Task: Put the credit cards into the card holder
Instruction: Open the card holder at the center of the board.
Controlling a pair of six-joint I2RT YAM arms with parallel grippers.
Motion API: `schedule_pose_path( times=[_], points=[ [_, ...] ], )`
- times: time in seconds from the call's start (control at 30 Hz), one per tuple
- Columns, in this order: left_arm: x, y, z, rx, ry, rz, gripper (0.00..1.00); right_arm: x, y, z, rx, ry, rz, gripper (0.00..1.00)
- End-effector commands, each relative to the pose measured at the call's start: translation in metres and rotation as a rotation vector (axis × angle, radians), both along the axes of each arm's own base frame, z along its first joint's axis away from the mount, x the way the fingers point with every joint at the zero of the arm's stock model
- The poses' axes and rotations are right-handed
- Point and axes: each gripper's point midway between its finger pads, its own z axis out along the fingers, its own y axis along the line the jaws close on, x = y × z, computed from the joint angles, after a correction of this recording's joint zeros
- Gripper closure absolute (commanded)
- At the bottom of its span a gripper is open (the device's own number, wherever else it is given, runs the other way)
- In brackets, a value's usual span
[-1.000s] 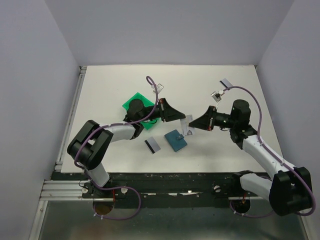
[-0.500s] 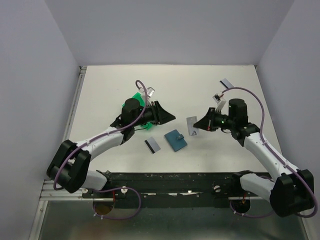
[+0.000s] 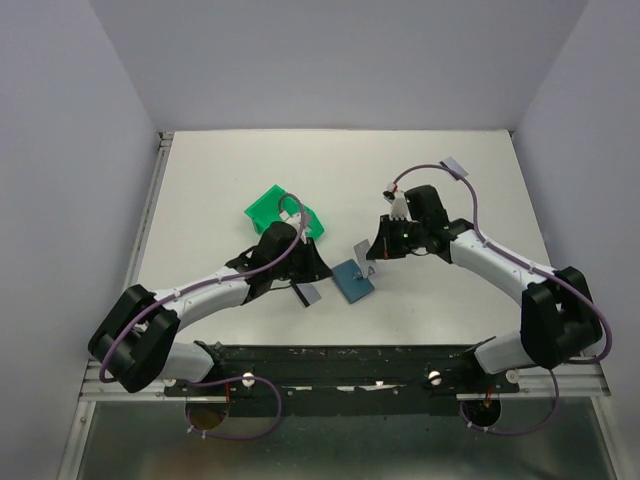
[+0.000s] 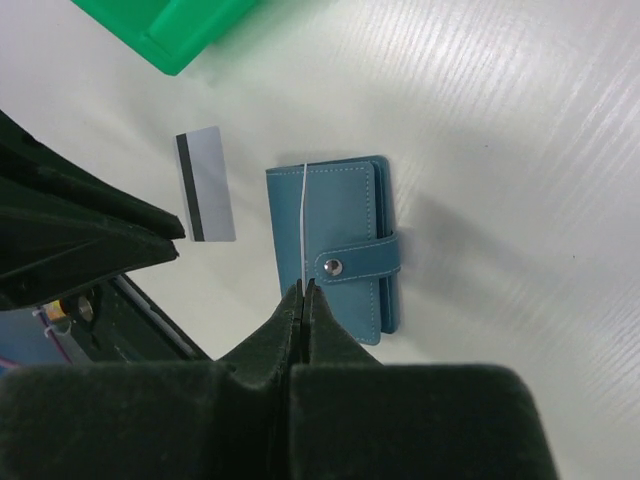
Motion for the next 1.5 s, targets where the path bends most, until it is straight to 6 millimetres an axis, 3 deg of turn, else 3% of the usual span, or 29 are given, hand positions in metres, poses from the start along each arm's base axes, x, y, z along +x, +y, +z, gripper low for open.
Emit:
schedule_pose_path(
  times=[0.0, 0.23, 0.4, 0.73, 1.07, 1.47],
  points=[
    [-0.009, 0.018, -0.024, 0.082, 0.040, 0.049, 0.81, 0.004, 0.008, -0.004, -0.035, 0.015, 0.039, 1.00],
    [-0.011, 0.013, -0.029, 0.086, 0.054, 0.034, 0.92, -0.006, 0.031, -0.010, -0.029, 0.057, 0.125, 1.00],
    [-0.011, 0.010, -0.029, 0.088, 0.056, 0.024, 0.94, -0.009, 0.033, -0.023, -0.133, 0.065, 0.133, 1.00],
    [-0.014, 0.011, -0.035, 0.098, 0.066, 0.020, 0.95, 0.000, 0.000, -0.031, -0.434, 0.016, 0.036, 1.00],
    [-0.013, 0.010, -0.039, 0.108, 0.071, 0.017, 0.96, 0.007, -0.030, -0.037, -0.613, 0.003, -0.028, 1.00],
    [-0.014, 0.011, -0.045, 0.124, 0.084, 0.009, 0.96, -0.002, -0.003, -0.044, -0.482, 0.041, 0.054, 1.00]
  ],
)
